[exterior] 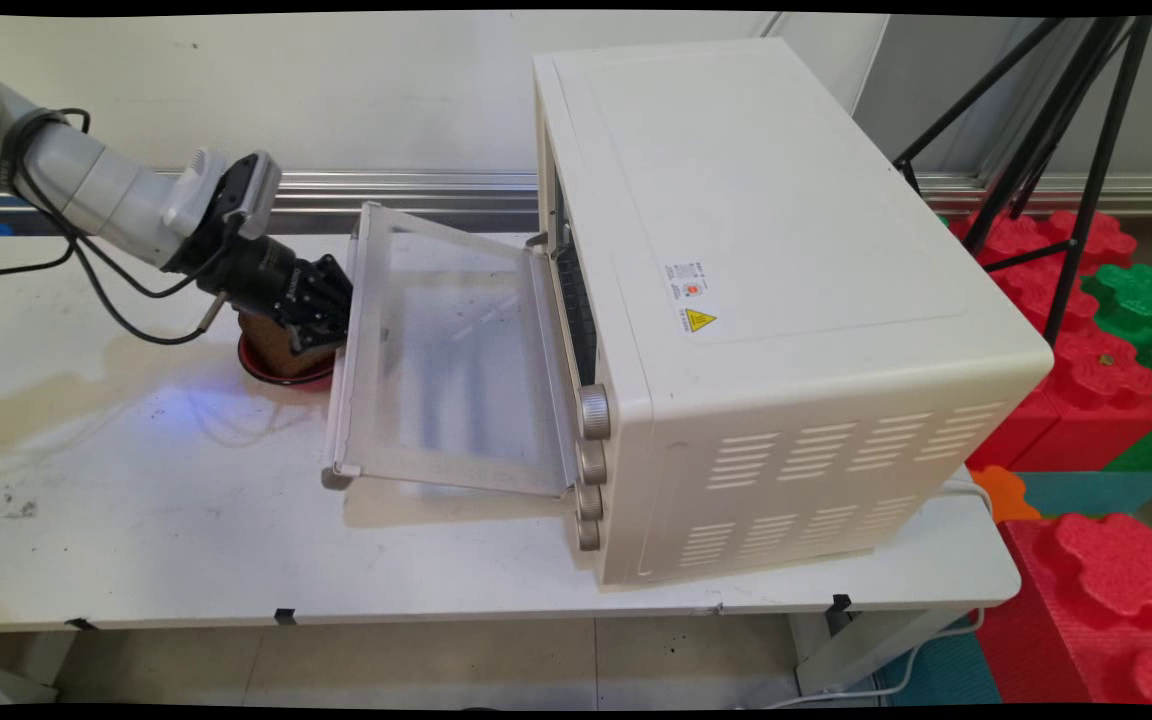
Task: Open the oven
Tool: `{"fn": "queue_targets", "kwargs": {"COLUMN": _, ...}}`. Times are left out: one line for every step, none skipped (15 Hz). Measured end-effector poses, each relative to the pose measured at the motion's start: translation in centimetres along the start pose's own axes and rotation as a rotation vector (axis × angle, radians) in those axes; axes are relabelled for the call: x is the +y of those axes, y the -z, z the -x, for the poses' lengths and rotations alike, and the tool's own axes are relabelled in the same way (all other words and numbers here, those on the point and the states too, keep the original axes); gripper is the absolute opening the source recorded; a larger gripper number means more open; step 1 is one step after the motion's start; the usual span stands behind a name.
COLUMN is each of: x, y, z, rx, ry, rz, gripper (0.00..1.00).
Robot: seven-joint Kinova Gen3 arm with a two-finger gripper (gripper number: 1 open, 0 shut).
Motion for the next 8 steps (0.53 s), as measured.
{"fn": "queue_targets", "kwargs": {"x": -1.2, "y": -0.5, "z": -0.1, "rx": -0.004, "ry": -0.008, "rz": 0.009, "gripper": 0.0}}
{"fn": "queue_targets", "kwargs": {"x": -1.1, "y": -0.3, "z": 0.2, "rx": -0.009, "ry": -0.008, "rz": 0.009, "gripper": 0.0}}
{"fn": "queue_targets", "kwargs": {"x": -1.2, "y": -0.3, "z": 0.3, "rx": -0.011, "ry": -0.008, "rz": 0.011, "gripper": 0.0}}
{"fn": "queue_targets", "kwargs": {"x": -1.0, "y": -0.1, "z": 0.5, "rx": -0.015, "ry": -0.006, "rz": 0.012, "gripper": 0.0}}
{"fn": "queue_targets", "kwargs": {"x": -0.9, "y": 0.0, "z": 0.6, "rx": -0.017, "ry": -0.007, "rz": 0.013, "gripper": 0.0}}
{"fn": "queue_targets", "kwargs": {"x": -0.7, "y": 0.3, "z": 0.8, "rx": -0.019, "ry": -0.005, "rz": 0.012, "gripper": 0.0}}
{"fn": "queue_targets", "kwargs": {"x": -0.5, "y": 0.5, "z": 1.0, "rx": -0.02, "ry": -0.003, "rz": 0.011, "gripper": 0.0}}
{"fn": "queue_targets", "kwargs": {"x": -0.4, "y": 0.8, "z": 1.1, "rx": -0.021, "ry": -0.002, "rz": 0.009, "gripper": 0.0}}
